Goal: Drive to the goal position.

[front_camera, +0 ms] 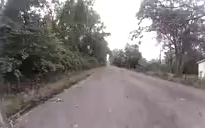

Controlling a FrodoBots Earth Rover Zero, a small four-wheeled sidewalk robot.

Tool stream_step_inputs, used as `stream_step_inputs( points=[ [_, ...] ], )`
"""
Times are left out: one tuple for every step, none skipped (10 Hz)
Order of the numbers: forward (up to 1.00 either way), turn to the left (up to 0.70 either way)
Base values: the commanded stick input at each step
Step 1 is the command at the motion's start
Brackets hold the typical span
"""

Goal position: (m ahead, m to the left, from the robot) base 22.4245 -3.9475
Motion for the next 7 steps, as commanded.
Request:
stream_step_inputs(
  points=[
    [0.70, 0.00],
    [0.70, 0.00],
    [0.70, 0.00],
    [0.70, 0.00],
    [0.70, 0.00],
    [0.70, 0.00],
    [0.70, 0.00]
  ],
)
